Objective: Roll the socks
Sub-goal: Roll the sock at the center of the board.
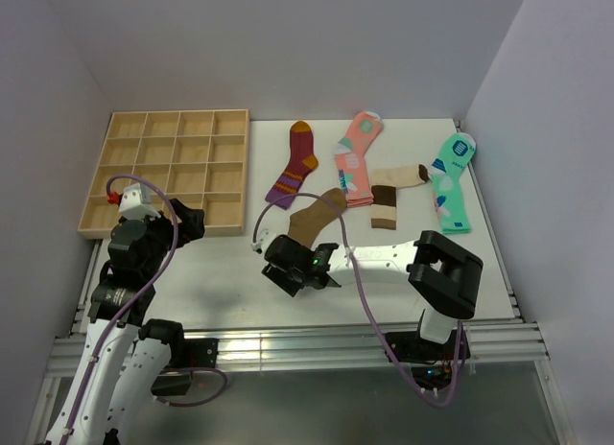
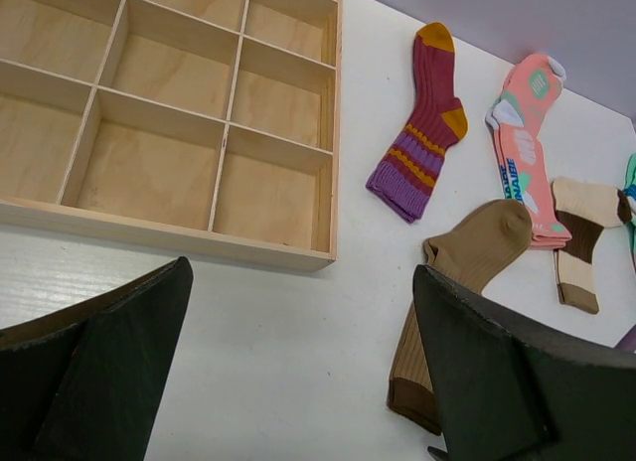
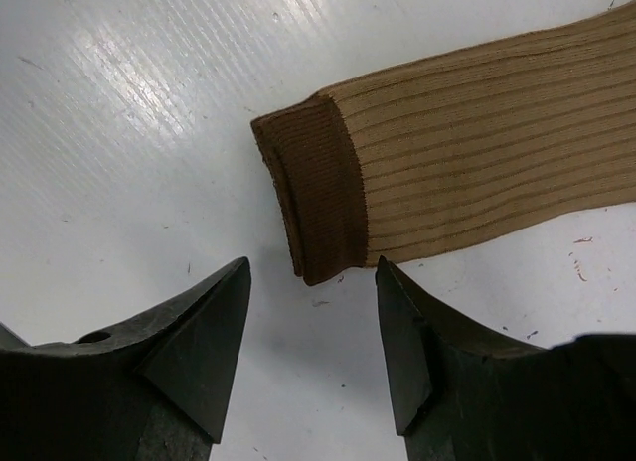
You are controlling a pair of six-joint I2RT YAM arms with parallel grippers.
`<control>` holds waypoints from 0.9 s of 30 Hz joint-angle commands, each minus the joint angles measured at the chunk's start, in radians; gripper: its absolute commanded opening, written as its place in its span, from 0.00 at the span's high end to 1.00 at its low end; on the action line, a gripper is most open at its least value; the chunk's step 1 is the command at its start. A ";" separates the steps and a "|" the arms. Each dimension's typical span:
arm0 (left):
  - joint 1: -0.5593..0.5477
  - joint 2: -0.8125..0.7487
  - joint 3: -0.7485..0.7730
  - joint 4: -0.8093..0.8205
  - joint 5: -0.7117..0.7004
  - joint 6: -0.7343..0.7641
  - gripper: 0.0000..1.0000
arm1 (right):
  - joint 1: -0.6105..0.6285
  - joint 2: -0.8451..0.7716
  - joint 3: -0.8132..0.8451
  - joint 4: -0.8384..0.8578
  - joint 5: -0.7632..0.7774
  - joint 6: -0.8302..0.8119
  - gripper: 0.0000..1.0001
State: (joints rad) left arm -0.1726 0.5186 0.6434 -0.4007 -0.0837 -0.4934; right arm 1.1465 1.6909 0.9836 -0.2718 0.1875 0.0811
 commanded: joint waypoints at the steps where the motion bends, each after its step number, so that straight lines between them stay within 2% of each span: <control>1: 0.005 -0.009 -0.001 0.039 0.010 -0.001 0.00 | 0.012 0.006 0.049 0.006 0.026 -0.021 0.39; 27: 0.005 -0.005 -0.001 0.037 0.009 -0.002 0.01 | 0.048 0.125 0.053 0.008 0.067 -0.029 0.53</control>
State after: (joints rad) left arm -0.1726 0.5186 0.6434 -0.4007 -0.0834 -0.4934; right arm 1.1854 1.7725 1.0199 -0.2623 0.2241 0.0544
